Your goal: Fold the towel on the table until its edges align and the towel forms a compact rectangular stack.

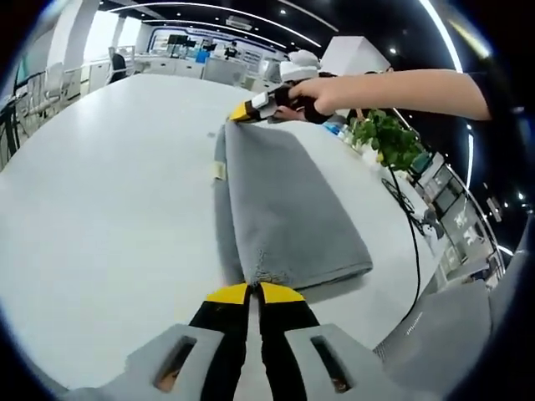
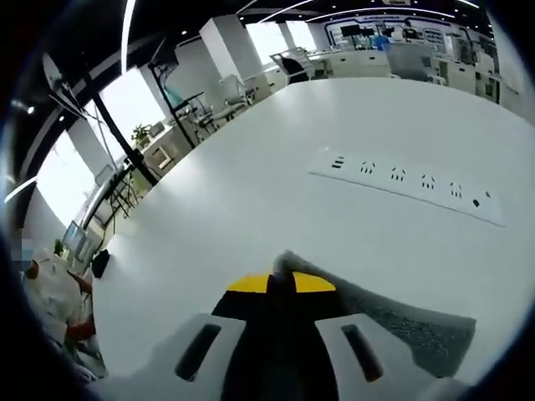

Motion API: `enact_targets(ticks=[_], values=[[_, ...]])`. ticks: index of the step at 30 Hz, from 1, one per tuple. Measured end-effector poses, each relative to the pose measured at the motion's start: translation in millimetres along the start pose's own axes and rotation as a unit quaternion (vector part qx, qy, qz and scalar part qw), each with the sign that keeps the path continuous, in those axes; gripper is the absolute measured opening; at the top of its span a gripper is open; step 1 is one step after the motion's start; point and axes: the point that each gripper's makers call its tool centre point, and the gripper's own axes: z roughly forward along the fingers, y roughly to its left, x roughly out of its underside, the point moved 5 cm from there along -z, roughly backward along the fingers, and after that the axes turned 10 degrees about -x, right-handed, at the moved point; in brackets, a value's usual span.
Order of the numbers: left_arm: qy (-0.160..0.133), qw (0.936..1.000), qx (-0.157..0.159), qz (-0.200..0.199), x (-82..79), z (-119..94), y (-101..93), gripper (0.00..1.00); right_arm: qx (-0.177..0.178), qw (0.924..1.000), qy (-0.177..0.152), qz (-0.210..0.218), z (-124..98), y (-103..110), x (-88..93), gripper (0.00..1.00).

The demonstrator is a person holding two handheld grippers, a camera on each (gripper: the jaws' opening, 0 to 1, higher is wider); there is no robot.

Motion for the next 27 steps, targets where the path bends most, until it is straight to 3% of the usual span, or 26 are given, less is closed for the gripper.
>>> enact_targets(ticks=[4, 8, 13, 20, 27], values=[[-0.005, 1.0, 0.001, 0.008, -2.0, -2, 0.1, 0.08, -0.009, 0.9997, -0.015, 0.019, -8, 2, 2.7, 0.1], [-0.027, 0.9995, 0.008, 0.014, -7.2, -3, 0.5, 0.23, -0.007, 0.9999, -0.01, -0.002, -17, 5, 5.4, 0.14], [-0.046, 0.9986, 0.005, 0.027, -19.1, -6, 1.7, 0.25, -0.002, 0.9996, -0.011, -0.027, -33, 6, 2.6, 0.16], [-0.057, 0.9965, -0.001, 0.061, -36.1, 0, 7.0, 0.26, 0.011, 0.9994, -0.023, -0.023, -60, 5, 5.7, 0.17], [-0.073, 0.9937, -0.002, 0.085, -72.0, 7, 21.6, 0.28, 0.015, 0.9994, -0.023, -0.019, -86, 5, 17.1, 0.23]])
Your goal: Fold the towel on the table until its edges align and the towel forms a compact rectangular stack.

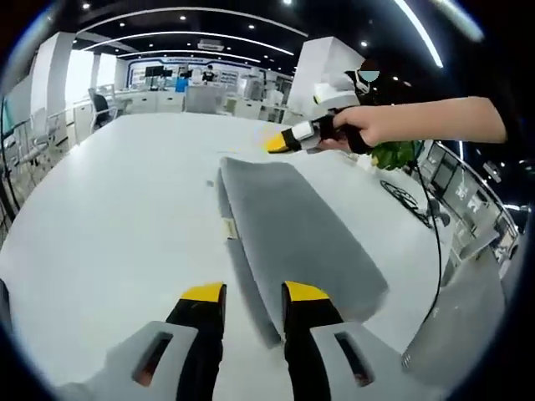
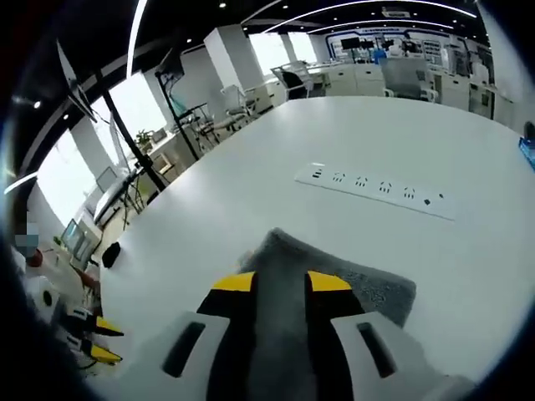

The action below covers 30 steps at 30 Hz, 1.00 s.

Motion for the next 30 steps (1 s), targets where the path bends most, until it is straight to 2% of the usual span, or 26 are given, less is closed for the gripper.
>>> enact_targets(ticks=[3, 9, 11, 15, 19, 23, 25, 30], values=[[-0.004, 1.0, 0.003, 0.008, -10.0, 4, 4.0, 0.3, 0.008, 1.0, -0.004, 0.0, -13, -3, 3.9, 0.26], [-0.006, 0.9988, 0.007, 0.047, -21.9, 8, 1.3, 0.42, 0.028, 0.9996, -0.002, -0.008, -41, -8, 16.2, 0.31], [-0.006, 0.9986, 0.004, 0.052, -24.4, 9, -0.5, 0.46, 0.03, 0.9995, -0.001, 0.007, -47, -13, 20.7, 0.35], [-0.012, 0.9979, 0.002, 0.064, -32.0, 13, -4.8, 0.52, 0.036, 0.9992, -0.011, 0.012, -57, -15, 28.0, 0.39], [-0.009, 0.9972, 0.001, 0.075, -38.9, 18, -5.8, 0.57, 0.042, 0.9991, -0.004, 0.009, -65, -17, 37.8, 0.42], [-0.013, 0.9974, -0.003, 0.071, -48.6, 24, -3.9, 0.59, 0.045, 0.9987, -0.011, 0.021, -74, -21, 47.7, 0.44], [-0.024, 0.9973, -0.023, 0.066, -51.8, 29, 0.5, 0.62, 0.046, 0.9986, -0.01, 0.025, -75, -23, 52.9, 0.44], [-0.011, 0.9986, -0.021, 0.048, -47.4, 38, 2.5, 0.65, 0.044, 0.9983, -0.004, 0.037, -76, -24, 67.7, 0.44]])
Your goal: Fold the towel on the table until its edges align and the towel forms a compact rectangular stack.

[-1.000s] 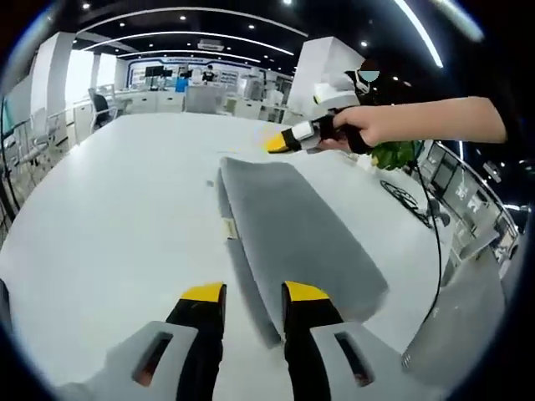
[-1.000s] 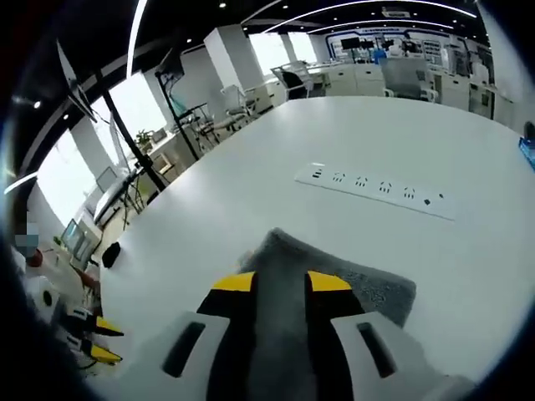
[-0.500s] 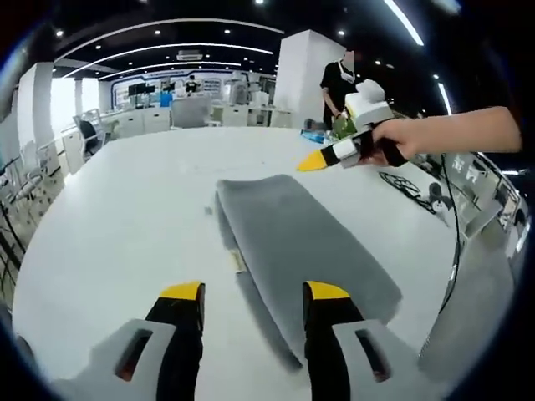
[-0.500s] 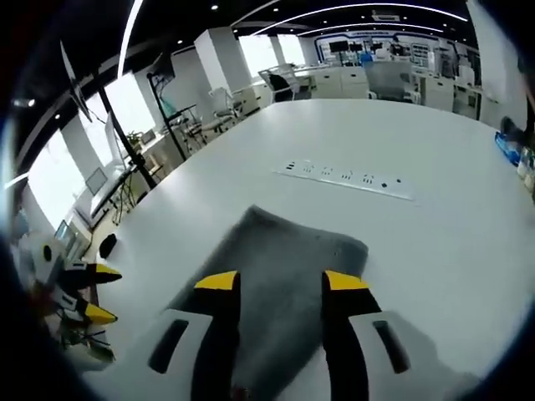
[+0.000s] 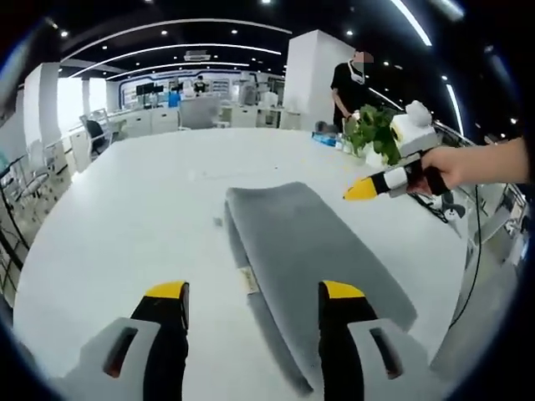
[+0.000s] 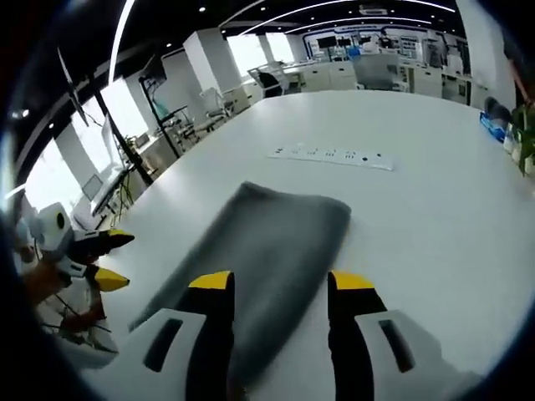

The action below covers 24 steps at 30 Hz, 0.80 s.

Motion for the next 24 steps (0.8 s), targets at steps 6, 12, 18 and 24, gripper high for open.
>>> enact_targets(ticks=[6, 12, 18, 24], values=[[0.012, 0.9999, 0.006, 0.01, 3.6, 5, -1.1, 0.65, 0.001, 1.0, 0.004, 0.007, 0, -2, 10.9, 0.43], [0.022, 0.9996, 0.016, -0.006, 7.3, 14, 2.1, 0.58, -0.004, 0.9999, 0.009, 0.014, 2, 0, 23.2, 0.41], [0.029, 0.9993, 0.023, -0.009, 9.4, 25, 1.9, 0.54, -0.01, 0.9996, 0.016, 0.022, 6, -1, 38.8, 0.41], [0.035, 0.9988, 0.028, -0.017, 12.0, 36, -2.8, 0.53, -0.013, 0.9993, 0.02, 0.028, 8, 1, 47.9, 0.39]])
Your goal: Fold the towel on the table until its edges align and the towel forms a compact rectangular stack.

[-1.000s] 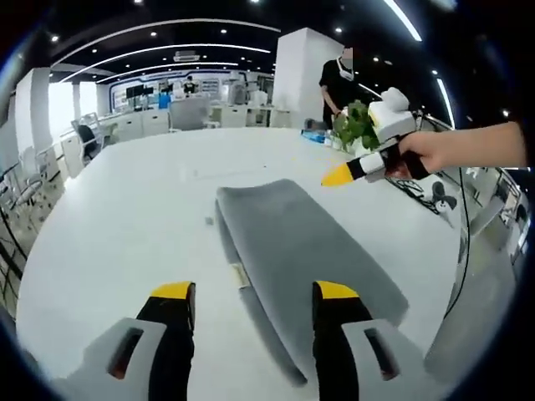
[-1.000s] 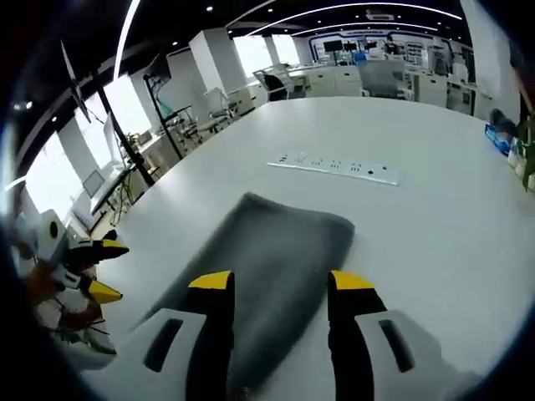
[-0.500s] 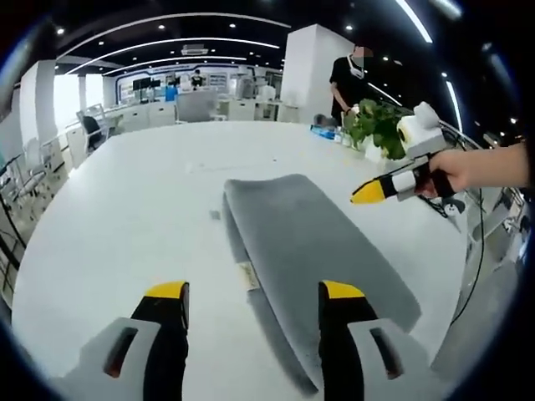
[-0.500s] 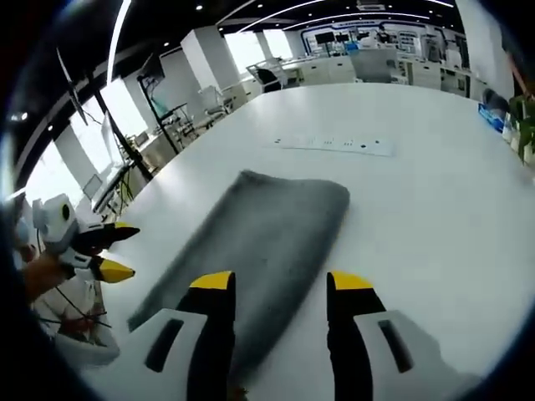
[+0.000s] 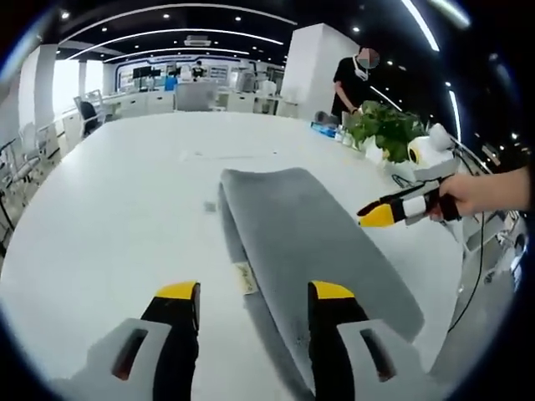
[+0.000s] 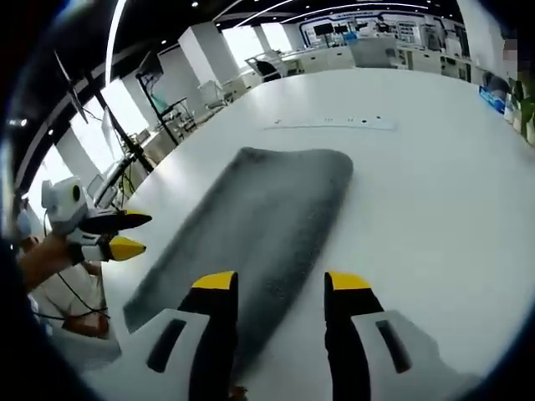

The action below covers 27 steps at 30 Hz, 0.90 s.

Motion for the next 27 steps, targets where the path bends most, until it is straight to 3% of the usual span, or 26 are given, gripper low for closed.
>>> enact_targets(ticks=[6, 10, 18, 23, 27], values=[[0.014, 0.9995, -0.013, -0.025, 9.2, 17, -1.4, 0.46, -0.003, 0.9999, 0.002, 0.012, 5, 1, 10.8, 0.37], [0.022, 0.9986, -0.023, -0.043, 15.0, 25, 0.1, 0.4, -0.007, 0.9998, 0.0, 0.017, 8, 3, 15.6, 0.31], [0.027, 0.9966, -0.029, -0.072, 21.6, 36, 0.8, 0.32, -0.008, 0.9995, -0.006, 0.029, 11, 4, 15.6, 0.26], [0.01, 0.9937, -0.04, -0.104, 19.0, 43, 3.2, 0.23, -0.002, 0.9988, -0.019, 0.044, 12, 3, 14.9, 0.19], [0.011, 0.995, -0.045, -0.088, 17.5, 45, -0.9, 0.21, -0.002, 0.9984, -0.025, 0.051, 13, 4, 16.5, 0.11]])
